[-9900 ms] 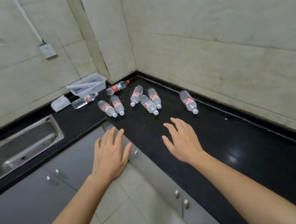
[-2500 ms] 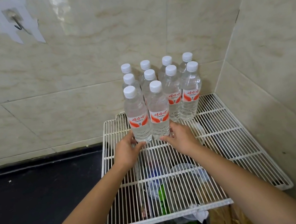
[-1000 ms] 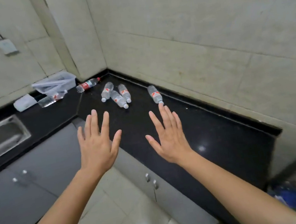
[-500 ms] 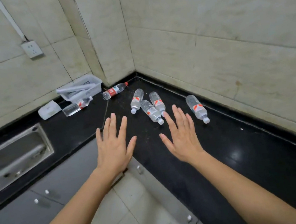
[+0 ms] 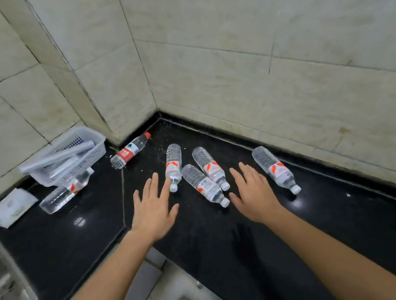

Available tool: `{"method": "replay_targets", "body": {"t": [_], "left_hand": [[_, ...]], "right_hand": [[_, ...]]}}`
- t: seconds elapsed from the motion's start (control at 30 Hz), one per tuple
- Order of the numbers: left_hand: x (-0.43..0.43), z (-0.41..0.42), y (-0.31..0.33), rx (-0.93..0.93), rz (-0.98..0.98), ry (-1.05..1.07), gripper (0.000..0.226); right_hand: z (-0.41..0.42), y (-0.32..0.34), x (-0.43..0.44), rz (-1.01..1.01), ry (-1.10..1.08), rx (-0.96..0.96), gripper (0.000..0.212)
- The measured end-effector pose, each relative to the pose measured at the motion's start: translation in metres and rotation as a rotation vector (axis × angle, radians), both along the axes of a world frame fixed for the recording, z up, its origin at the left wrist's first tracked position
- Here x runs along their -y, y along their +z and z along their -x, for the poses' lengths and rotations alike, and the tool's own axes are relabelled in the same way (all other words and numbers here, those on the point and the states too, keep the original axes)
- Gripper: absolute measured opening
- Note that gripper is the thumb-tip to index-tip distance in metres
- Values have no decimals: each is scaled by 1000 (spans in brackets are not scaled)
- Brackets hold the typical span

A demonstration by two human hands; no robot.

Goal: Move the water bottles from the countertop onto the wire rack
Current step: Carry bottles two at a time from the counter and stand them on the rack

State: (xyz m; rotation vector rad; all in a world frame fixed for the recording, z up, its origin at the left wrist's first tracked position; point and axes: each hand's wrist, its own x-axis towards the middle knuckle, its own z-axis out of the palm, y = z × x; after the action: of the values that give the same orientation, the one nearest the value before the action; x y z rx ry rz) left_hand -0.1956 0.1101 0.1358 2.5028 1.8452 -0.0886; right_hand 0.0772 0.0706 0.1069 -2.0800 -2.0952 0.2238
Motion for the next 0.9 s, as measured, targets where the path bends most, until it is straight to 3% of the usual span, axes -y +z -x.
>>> {"method": "replay_targets", "body": {"t": [0.17, 0.37, 0.53, 0.67, 0.83, 0.9], "left_hand": [[-82, 32, -31, -18, 112, -138, 80], [-166, 65, -70, -120, 246, -314, 81], [-209, 65, -103, -226, 337, -420, 95], [-235, 50, -126, -274, 250, -588, 95], [-256, 23, -136, -393, 110, -782, 84], [-257, 16, -141, -362, 62, -815, 77]], "right_hand": [[23, -27, -49, 180, -184, 63, 70], [75, -52, -97, 333, -338, -28, 62], [106, -85, -106, 433, -420, -93, 73], [114, -106, -103, 463, -475, -117, 91], [113, -124, -90, 449, -493, 16, 94], [117, -124, -83, 442, -536, 8, 96]]}}
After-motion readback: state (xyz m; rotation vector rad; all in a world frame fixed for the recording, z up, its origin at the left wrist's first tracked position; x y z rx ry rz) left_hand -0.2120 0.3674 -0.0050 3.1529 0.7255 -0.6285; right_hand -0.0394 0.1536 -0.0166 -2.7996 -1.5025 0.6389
